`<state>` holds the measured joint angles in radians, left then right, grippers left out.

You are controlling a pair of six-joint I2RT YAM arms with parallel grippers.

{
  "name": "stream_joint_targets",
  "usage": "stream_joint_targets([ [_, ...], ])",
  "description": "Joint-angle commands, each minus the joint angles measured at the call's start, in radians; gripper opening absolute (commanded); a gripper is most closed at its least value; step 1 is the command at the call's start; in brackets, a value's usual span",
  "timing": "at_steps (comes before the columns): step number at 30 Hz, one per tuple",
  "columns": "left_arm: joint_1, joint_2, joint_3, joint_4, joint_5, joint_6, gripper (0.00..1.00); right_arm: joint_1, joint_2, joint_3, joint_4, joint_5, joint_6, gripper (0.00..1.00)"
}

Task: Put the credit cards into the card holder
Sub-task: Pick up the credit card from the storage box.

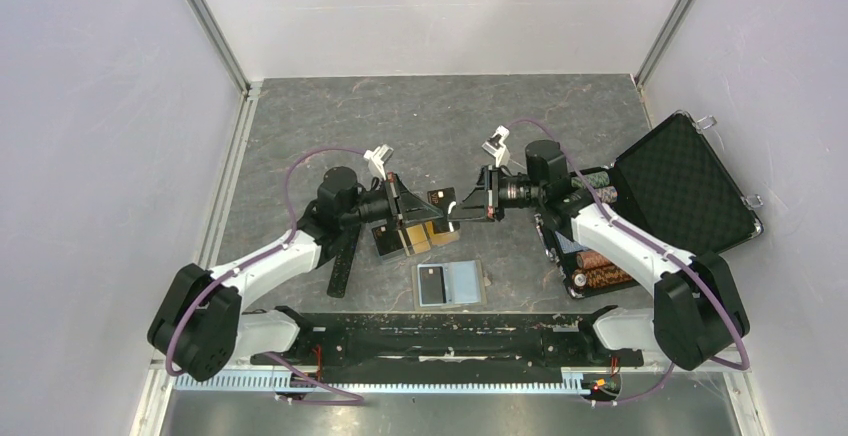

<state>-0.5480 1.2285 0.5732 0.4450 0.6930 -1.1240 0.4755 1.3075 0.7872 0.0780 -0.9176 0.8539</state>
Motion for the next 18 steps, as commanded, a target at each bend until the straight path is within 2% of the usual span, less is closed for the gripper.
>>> stream_joint_targets([
  [1, -0.01, -0.002, 0.014, 0.09, 0.018, -0.041, 0.05, 0.0, -0.03, -0.009, 0.058, -0.012, 0.016, 0.0],
  [3, -0.009, -0.01, 0.009, 0.084, 0.016, -0.04, 0.02, 0.0, -0.03, -0.018, 0.053, -0.002, 0.009, 0.02],
  [4, -0.009, -0.013, 0.008, 0.072, 0.013, -0.034, 0.02, 0.0, -0.031, -0.022, 0.044, 0.006, -0.001, 0.08],
  [8, -0.009, -0.042, 0.012, -0.015, -0.019, 0.008, 0.02, -0.001, -0.042, -0.011, -0.072, 0.093, -0.102, 0.48],
  [11, -0.01, -0.073, 0.011, -0.099, -0.053, 0.042, 0.02, -0.006, -0.054, -0.007, -0.201, 0.179, -0.193, 0.71],
  [14, -0.009, -0.09, 0.007, -0.179, -0.074, 0.074, 0.02, -0.02, -0.089, -0.047, -0.272, 0.233, -0.244, 0.84],
  [18, -0.015, -0.1, -0.042, -0.209, -0.093, 0.072, 0.02, -0.026, -0.14, -0.107, -0.36, 0.309, -0.31, 0.87],
])
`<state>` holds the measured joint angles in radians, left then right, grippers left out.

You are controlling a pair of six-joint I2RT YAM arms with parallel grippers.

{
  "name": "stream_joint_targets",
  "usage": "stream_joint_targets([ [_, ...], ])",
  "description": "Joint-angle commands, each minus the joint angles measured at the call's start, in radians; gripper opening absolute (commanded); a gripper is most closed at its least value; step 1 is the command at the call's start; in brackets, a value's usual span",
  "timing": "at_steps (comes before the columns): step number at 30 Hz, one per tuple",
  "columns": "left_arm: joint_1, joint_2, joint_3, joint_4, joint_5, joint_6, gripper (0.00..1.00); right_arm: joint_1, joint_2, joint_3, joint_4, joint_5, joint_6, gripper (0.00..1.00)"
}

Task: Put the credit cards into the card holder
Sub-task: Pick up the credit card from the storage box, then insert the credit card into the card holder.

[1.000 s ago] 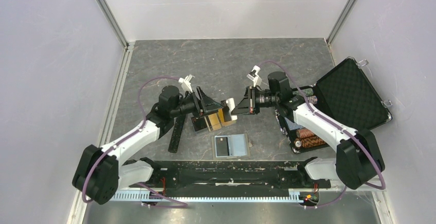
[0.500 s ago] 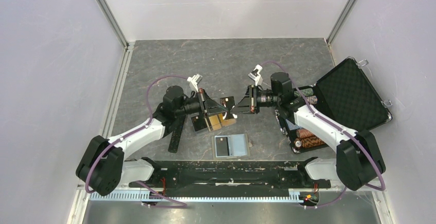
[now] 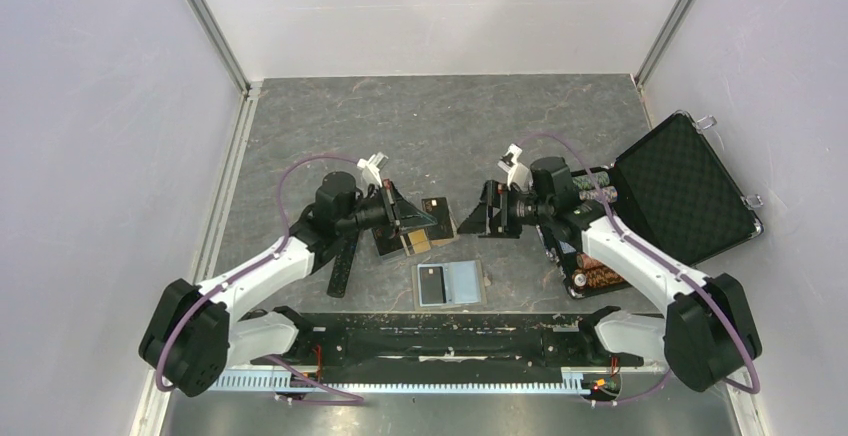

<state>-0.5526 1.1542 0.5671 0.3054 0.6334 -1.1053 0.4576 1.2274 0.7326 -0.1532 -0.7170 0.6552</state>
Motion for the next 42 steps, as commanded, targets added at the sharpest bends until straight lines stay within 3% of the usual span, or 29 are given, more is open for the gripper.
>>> stream_joint_targets([
  [1, -0.018, -0.026, -0.043, -0.09, -0.043, 0.055, 0.02, -0.009, -0.072, -0.068, -0.155, 0.123, -0.128, 0.87],
  [6, -0.096, -0.024, -0.063, -0.167, -0.117, 0.068, 0.02, -0.008, -0.109, -0.154, -0.239, 0.208, -0.195, 0.87],
  [10, -0.184, -0.031, -0.069, -0.289, -0.277, 0.066, 0.02, -0.007, -0.117, -0.217, -0.25, 0.242, -0.219, 0.86],
  [19, -0.271, 0.038, -0.134, -0.287, -0.39, -0.017, 0.02, 0.0, -0.093, -0.305, -0.194, 0.258, -0.233, 0.83],
  [25, -0.277, 0.123, -0.103, -0.243, -0.361, 0.013, 0.02, 0.001, -0.066, -0.351, -0.127, 0.225, -0.204, 0.6],
  [33, -0.3, 0.226, -0.046, -0.204, -0.346, 0.029, 0.02, 0.003, -0.058, -0.359, -0.118, 0.227, -0.203, 0.51],
  [42, -0.323, 0.286, 0.001, -0.186, -0.325, 0.027, 0.02, 0.005, -0.052, -0.377, -0.111, 0.223, -0.203, 0.32],
])
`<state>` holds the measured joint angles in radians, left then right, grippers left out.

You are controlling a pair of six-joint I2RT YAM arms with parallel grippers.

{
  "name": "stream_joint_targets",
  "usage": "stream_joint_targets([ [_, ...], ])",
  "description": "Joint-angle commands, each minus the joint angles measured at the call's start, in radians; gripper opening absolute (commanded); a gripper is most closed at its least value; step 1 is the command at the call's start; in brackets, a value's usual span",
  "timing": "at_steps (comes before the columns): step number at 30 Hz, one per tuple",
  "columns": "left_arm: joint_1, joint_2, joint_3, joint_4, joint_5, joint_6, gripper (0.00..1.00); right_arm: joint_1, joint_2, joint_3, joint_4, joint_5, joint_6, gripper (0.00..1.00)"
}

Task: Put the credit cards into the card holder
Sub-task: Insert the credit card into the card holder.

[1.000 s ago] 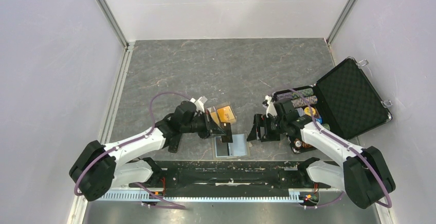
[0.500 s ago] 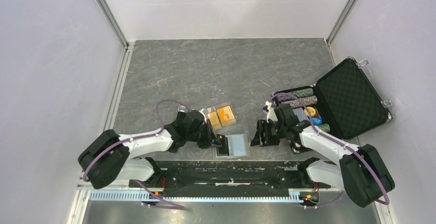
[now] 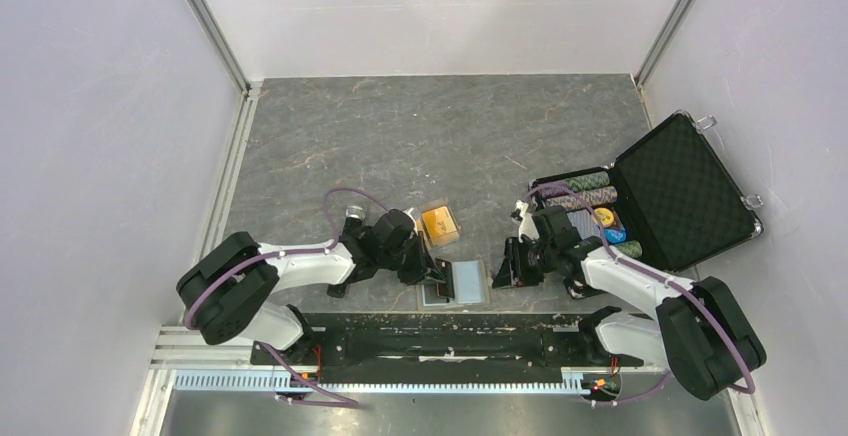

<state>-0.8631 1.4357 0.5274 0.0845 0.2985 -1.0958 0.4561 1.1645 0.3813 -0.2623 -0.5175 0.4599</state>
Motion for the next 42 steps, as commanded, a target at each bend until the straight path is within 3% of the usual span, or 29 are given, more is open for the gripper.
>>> stream_joint_targets([
  [1, -0.013, 0.002, 0.041, 0.035, 0.009, 0.015, 0.02, 0.005, 0.011, -0.028, -0.001, 0.024, -0.007, 0.3],
  [16, -0.022, -0.023, 0.056, 0.047, -0.002, -0.009, 0.02, 0.005, 0.016, -0.048, 0.006, 0.024, -0.008, 0.05],
  [42, -0.07, 0.083, 0.08, 0.112, 0.018, -0.062, 0.02, 0.006, 0.021, -0.084, 0.03, 0.024, -0.002, 0.0],
])
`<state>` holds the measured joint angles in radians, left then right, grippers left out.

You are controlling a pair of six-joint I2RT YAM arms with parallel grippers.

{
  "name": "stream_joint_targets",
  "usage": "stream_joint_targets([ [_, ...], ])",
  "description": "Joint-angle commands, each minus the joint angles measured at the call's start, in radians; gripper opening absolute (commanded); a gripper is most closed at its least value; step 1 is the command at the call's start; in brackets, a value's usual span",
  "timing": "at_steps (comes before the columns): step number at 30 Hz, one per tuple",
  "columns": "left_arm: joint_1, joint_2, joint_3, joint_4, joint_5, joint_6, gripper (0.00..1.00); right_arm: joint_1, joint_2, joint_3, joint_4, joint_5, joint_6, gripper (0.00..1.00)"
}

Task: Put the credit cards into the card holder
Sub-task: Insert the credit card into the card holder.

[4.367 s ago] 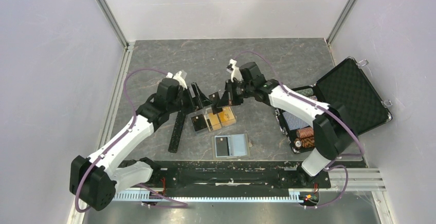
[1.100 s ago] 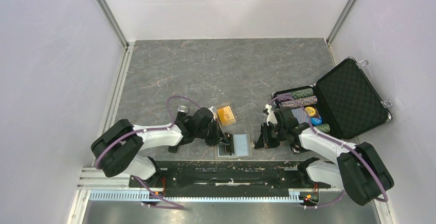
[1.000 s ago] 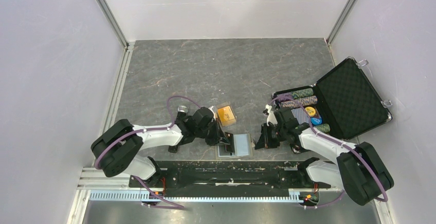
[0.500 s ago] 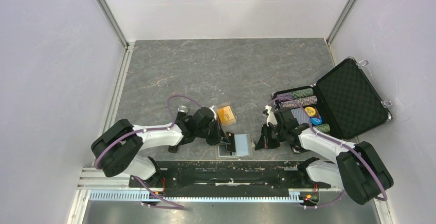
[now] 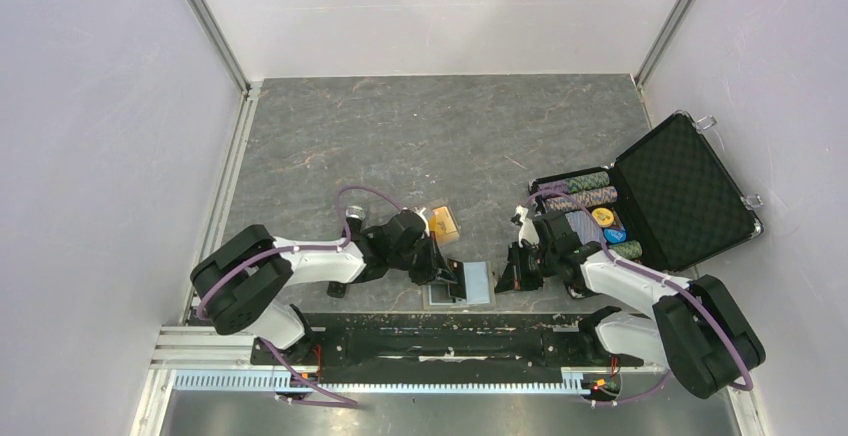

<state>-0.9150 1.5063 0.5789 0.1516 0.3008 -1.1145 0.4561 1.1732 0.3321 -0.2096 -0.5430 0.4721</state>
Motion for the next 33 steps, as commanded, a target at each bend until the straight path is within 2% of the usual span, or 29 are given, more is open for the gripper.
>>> stream_joint_targets([
  [1, -0.022, 0.011, 0.023, 0.043, 0.01, -0.053, 0.02, 0.006, 0.01, -0.034, -0.023, 0.049, -0.014, 0.0],
  [10, -0.045, -0.027, 0.012, -0.032, -0.044, -0.088, 0.02, 0.005, 0.003, -0.051, -0.013, 0.049, -0.006, 0.0],
  [28, -0.053, 0.085, 0.073, 0.004, -0.015, -0.071, 0.02, 0.006, 0.0, -0.065, 0.0, 0.049, 0.0, 0.0],
  [33, -0.075, 0.113, 0.124, -0.095, -0.026, -0.045, 0.02, 0.007, 0.004, -0.063, 0.002, 0.049, 0.0, 0.0],
])
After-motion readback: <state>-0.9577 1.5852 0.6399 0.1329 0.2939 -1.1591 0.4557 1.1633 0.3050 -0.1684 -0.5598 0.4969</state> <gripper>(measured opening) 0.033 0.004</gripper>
